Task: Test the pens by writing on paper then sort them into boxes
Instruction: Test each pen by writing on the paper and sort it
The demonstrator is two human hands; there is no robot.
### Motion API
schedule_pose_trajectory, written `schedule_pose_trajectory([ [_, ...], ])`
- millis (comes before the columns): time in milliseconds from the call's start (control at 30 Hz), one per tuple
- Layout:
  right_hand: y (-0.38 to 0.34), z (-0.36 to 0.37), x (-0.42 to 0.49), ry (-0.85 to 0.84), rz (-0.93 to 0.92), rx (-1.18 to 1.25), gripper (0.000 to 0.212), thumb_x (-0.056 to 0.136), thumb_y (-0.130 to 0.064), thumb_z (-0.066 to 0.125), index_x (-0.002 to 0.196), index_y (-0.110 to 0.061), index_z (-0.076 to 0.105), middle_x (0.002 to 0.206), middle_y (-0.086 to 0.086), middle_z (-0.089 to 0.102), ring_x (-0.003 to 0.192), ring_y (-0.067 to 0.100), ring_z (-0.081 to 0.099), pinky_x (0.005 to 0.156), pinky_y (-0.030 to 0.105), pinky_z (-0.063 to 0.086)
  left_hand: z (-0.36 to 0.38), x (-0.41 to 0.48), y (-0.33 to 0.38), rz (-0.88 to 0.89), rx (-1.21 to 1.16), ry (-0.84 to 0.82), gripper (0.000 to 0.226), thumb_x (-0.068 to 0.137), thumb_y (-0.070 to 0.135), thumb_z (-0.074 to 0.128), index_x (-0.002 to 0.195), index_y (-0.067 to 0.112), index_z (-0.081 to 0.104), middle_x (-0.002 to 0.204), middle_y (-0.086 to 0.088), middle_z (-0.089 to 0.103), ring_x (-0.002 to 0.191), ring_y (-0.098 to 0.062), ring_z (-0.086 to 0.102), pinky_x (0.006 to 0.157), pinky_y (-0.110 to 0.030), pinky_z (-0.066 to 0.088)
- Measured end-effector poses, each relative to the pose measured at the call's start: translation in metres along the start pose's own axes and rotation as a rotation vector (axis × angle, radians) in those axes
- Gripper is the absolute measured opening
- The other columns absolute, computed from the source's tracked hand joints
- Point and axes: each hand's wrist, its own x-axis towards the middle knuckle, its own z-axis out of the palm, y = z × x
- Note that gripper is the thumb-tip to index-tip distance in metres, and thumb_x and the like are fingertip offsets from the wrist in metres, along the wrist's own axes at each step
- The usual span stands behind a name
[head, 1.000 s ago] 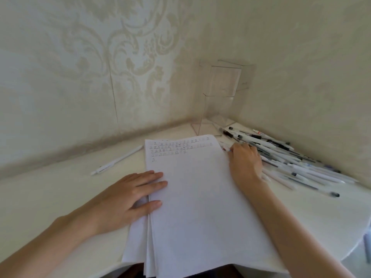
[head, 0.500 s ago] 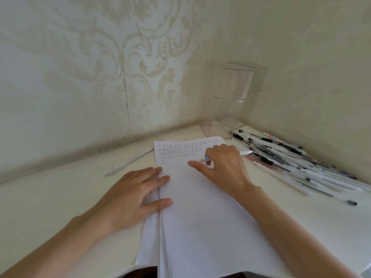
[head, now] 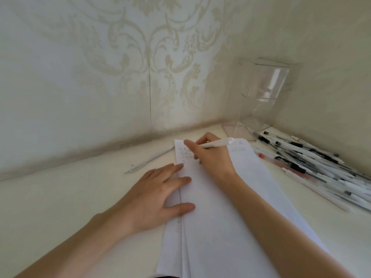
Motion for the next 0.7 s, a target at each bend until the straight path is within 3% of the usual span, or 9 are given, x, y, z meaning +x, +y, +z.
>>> schedule_pose_trajectory([
  [167, 0.009, -0.002, 0.01, 0.1, 0.062, -0.016, 0.027, 0.075, -0.012, 0.06, 0.061, -0.016, 0.037, 0.045, -0.003, 0.048, 0.039, 0.004, 0.037, 0.044, 0.02, 0.03, 0.001, 0.001, 0.002, -0.04, -0.013, -0.067, 0.079, 0.069, 0.079, 0.014, 0.14, 0.046, 0.017, 0.151, 0.023, -0.001, 0.138, 0.003, -0.007, 0.11, -0.019, -0.008],
  [333, 0.011, 0.003, 0.01, 0.048, -0.008, -0.116, 0.023, 0.078, -0.013, 0.059, 0.065, -0.013, 0.04, 0.049, 0.0, 0.05, 0.041, 0.002, 0.04, 0.041, 0.015, 0.031, 0.002, 0.001, 0.001, -0.028, 0.009, -0.075, 0.075, 0.072, 0.076, 0.013, 0.142, 0.048, 0.008, 0.152, 0.022, -0.003, 0.139, 0.001, -0.009, 0.111, -0.021, -0.008],
  [533, 0.013, 0.005, 0.012, 0.044, -0.002, -0.121, 0.022, 0.076, -0.012, 0.058, 0.067, -0.013, 0.038, 0.061, 0.008, 0.044, 0.055, 0.015, 0.038, 0.052, 0.027, 0.03, 0.002, 0.001, 0.002, -0.033, 0.036, -0.089, 0.075, 0.072, 0.075, 0.011, 0.142, 0.048, 0.01, 0.154, 0.018, -0.002, 0.14, -0.002, -0.007, 0.114, -0.026, -0.005],
  [700, 0.011, 0.004, 0.01, 0.028, 0.005, -0.132, 0.023, 0.077, -0.012, 0.058, 0.066, -0.013, 0.037, 0.061, 0.009, 0.044, 0.051, 0.011, 0.036, 0.043, 0.019, 0.027, 0.0, 0.001, 0.003, -0.035, 0.036, -0.093, 0.073, 0.074, 0.073, 0.014, 0.142, 0.048, 0.011, 0.154, 0.018, -0.002, 0.139, -0.001, -0.007, 0.114, -0.026, -0.003],
])
